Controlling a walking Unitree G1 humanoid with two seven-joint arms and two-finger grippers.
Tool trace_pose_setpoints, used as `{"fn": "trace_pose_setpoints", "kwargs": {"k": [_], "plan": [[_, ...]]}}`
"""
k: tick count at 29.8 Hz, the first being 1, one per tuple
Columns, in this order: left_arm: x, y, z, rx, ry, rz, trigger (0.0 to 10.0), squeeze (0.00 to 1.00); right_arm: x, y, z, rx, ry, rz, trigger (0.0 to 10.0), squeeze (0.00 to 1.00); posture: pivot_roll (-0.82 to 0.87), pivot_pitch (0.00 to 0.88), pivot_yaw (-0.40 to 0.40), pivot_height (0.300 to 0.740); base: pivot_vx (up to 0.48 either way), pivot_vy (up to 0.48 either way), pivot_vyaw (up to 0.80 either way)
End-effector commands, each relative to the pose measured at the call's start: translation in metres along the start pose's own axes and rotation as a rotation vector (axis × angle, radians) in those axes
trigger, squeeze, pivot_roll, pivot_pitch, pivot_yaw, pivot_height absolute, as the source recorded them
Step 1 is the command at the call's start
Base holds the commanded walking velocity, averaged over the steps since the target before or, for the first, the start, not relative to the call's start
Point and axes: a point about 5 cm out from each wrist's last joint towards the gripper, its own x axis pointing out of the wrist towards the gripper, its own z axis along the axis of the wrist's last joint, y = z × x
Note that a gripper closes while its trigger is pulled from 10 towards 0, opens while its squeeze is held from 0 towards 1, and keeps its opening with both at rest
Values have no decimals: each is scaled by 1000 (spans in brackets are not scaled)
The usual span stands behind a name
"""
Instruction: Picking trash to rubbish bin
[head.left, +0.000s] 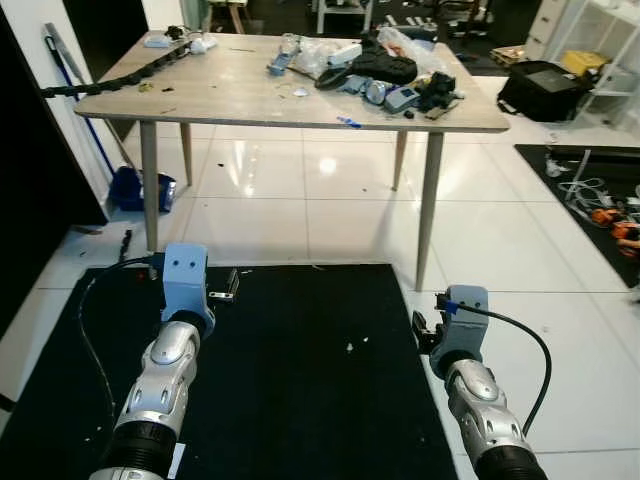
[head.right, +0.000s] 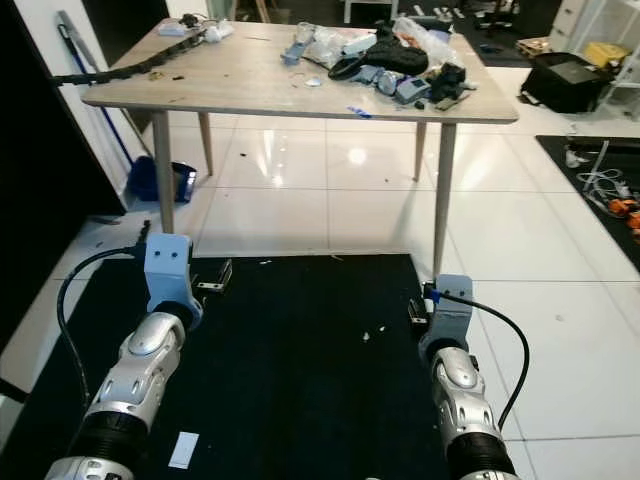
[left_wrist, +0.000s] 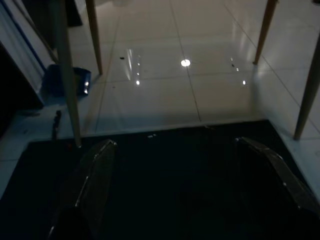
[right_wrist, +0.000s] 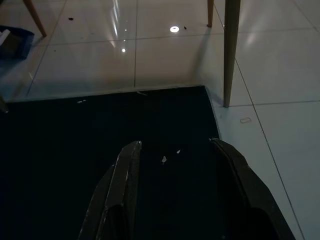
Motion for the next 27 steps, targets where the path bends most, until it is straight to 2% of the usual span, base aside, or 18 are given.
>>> {"fn": "trace_pose_setpoints", "kwargs": {"k": [1,11,19,27], "plan": [[-1,-1,-6,4,22,-1,10000,0,0,-3,0,7,6,-10,10000,0,31,113,4,740,304,0,0],[-1,-1,-5,2,20,3,10000,0,1,-2,5,15,-19,-2,10000,0,29,119,1,740,305,0,0],[-1,-1,-5,-2,18,5,10000,0,3,3,18,46,-87,20,10000,0,29,120,-2,740,305,0,0],[1,-2,0,-7,4,5,10000,0,5,2,26,21,-121,16,10000,0,28,119,-3,740,305,0,0]]}}
